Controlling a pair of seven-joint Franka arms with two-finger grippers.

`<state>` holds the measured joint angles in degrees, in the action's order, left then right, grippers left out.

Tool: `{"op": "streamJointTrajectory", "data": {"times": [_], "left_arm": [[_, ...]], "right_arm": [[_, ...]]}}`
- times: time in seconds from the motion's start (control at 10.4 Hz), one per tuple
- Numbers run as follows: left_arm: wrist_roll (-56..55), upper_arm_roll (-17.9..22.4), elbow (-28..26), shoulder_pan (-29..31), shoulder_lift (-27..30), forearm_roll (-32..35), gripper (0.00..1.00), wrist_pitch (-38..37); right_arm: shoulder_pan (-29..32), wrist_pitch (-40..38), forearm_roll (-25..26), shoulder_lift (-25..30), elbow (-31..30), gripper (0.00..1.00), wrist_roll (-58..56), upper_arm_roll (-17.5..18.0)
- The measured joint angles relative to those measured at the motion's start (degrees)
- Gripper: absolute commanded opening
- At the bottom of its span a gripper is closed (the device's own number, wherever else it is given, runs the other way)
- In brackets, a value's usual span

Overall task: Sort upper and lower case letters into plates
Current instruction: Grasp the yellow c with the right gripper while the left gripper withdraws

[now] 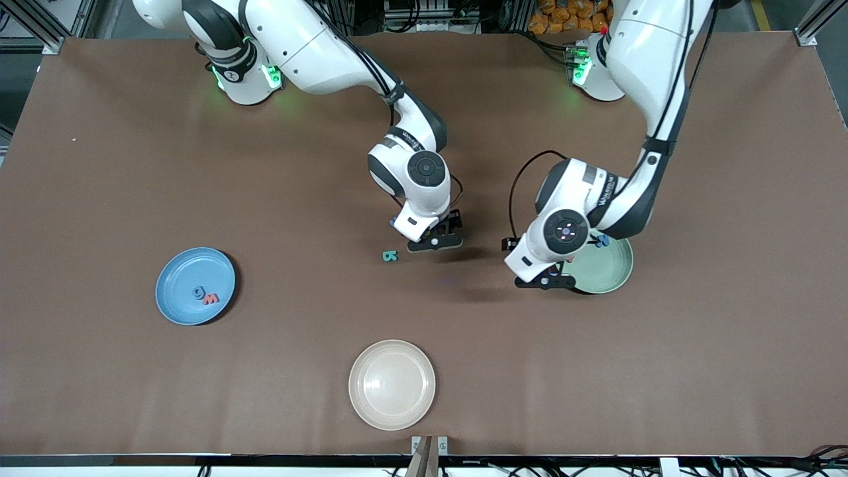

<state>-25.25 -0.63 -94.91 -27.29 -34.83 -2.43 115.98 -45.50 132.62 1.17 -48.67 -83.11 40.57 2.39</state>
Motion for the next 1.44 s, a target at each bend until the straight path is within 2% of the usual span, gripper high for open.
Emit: {"op": "streamJointTrajectory", "data": {"times": [0.38, 0.48, 0.58, 1.15, 1.44], "left_arm": [[-0.1, 0.1, 0.5, 0.3, -0.5, 0.0, 1.0, 0.0], [-0.1, 0.1, 0.5, 0.3, -0.5, 0.0, 1.0, 0.0], [-0.1, 0.1, 0.5, 0.3, -0.6, 0.0, 1.0, 0.0], [-0.1, 0.1, 0.5, 0.3, -0.8, 0.0, 1.0, 0.0], [-0.9, 0.0, 2.2, -1.1, -1.6, 0.0, 1.0, 0.9]], "right_arm": [[0.1, 0.4, 0.0, 0.0, -0.6, 1.0, -0.3, -0.1], [0.1, 0.4, 0.0, 0.0, -0.7, 0.86, -0.3, -0.1], [0.1, 0.4, 0.0, 0.0, -0.7, 0.01, -0.3, -0.1], [0.2, 0.7, 0.0, 0.5, -0.7, 0.0, -0.3, -0.3], [1.0, 0.6, 0.0, 1.1, -0.6, 0.0, 0.7, -0.6]]}}
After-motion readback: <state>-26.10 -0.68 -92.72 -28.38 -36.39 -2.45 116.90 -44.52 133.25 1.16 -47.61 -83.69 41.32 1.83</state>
